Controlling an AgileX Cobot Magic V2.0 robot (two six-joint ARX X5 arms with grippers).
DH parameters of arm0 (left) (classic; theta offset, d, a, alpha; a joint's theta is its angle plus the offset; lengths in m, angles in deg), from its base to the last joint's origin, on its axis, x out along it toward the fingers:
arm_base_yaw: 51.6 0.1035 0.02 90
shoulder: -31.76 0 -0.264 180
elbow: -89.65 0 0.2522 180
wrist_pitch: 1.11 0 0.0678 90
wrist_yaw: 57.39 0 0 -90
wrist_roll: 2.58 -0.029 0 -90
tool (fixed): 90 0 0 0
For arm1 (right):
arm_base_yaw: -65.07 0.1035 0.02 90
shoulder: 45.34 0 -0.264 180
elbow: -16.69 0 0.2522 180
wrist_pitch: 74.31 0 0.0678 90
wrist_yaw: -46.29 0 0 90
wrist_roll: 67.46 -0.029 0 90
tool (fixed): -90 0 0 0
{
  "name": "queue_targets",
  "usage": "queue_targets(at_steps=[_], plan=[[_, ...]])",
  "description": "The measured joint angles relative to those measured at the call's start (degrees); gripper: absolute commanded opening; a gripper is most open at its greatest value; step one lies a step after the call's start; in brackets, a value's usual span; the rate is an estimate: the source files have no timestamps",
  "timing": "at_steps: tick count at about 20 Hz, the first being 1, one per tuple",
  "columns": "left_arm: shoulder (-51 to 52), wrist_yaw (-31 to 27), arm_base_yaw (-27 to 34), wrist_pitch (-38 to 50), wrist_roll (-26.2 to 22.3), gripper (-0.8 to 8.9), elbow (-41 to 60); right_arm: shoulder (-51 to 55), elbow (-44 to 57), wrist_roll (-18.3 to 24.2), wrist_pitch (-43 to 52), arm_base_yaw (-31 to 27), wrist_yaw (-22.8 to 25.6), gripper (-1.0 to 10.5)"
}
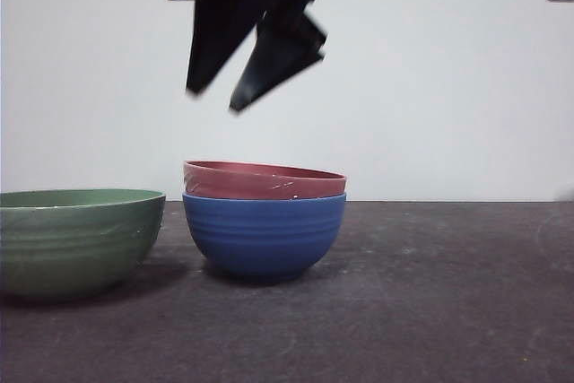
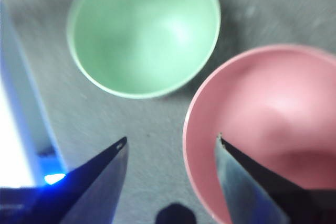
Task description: Pick up the green bowl on the top,put the green bowl on the left,pick up the red bowl in the middle,put the red bowl on the right
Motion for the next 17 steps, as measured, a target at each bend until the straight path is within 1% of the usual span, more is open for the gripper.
queue_targets(at_steps=[1, 3, 6, 11, 12, 14, 17], plan=[[0.00, 0.02, 0.00, -0.79, 0.00, 3.46, 0.00, -1.51, 0.00, 0.22, 0.24, 0.42, 1.20, 2.8], [-0.02, 0.02, 0.04, -1.11, 0.00, 3.46, 0.02, -4.04, 0.00, 0.44, 1.44, 0.85, 1.81, 2.7], [0.00, 0.02, 0.09, -1.70, 0.00, 3.46, 0.02, -6.01, 0.00, 0.61, 2.05, 0.83, 1.81, 1.8], [0.00, 0.02, 0.09, -2.14, 0.00, 3.46, 0.02, -7.28, 0.00, 0.74, 2.23, 0.83, 1.79, 1.8], [-0.02, 0.02, 0.09, -2.14, 0.00, 3.46, 0.02, -7.39, 0.00, 0.79, 2.23, 0.81, 1.81, 1.7], [0.00, 0.02, 0.09, -2.21, 0.00, 3.46, 0.02, -7.56, 0.00, 0.81, 2.23, 0.83, 1.81, 0.6], [0.00, 0.00, 0.09, -2.56, 0.00, 3.45, 0.02, -7.56, 0.00, 0.83, 2.25, 0.85, 1.81, -0.1]])
